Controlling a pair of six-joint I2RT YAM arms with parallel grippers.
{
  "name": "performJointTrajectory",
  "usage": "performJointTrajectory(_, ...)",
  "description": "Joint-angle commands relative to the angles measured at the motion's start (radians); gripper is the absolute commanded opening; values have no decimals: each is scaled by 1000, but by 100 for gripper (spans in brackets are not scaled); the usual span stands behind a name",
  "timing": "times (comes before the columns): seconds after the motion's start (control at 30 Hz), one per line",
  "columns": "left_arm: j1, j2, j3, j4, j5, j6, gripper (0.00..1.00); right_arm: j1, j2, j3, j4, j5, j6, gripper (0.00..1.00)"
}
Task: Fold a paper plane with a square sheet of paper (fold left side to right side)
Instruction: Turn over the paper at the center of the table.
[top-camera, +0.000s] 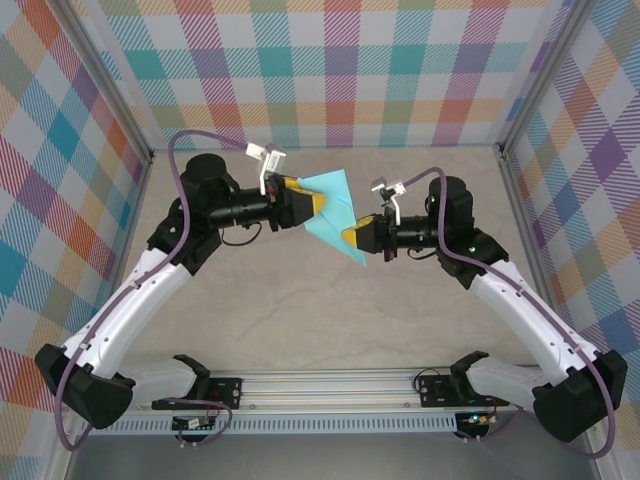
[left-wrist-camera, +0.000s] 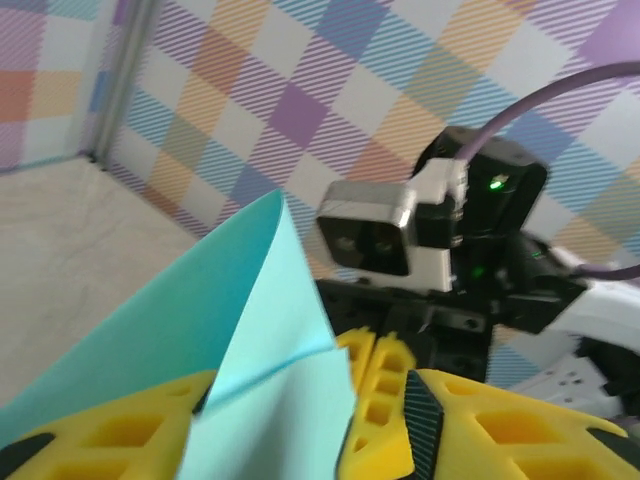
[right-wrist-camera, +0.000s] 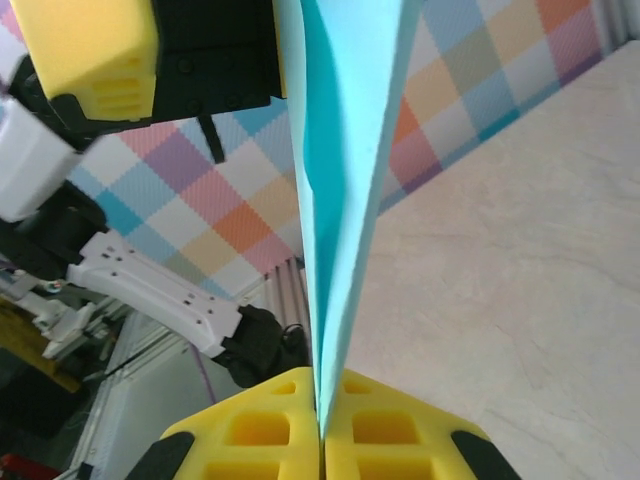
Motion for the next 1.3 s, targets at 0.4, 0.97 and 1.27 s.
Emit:
performJointTrajectory(0.4, -11, -362, -214, -200, -953, -74, 83, 390, 416, 410, -967, 1620, -38, 7)
performJointTrajectory(0.97, -11, -455, -265, -310, -1077, -141, 84, 591, 1186, 780, -1264, 1909, 27, 9)
performJointTrajectory(1.27, -11, -458, -269, -316, -1067, -141, 85, 592, 1260, 732, -1208, 1888, -11, 19)
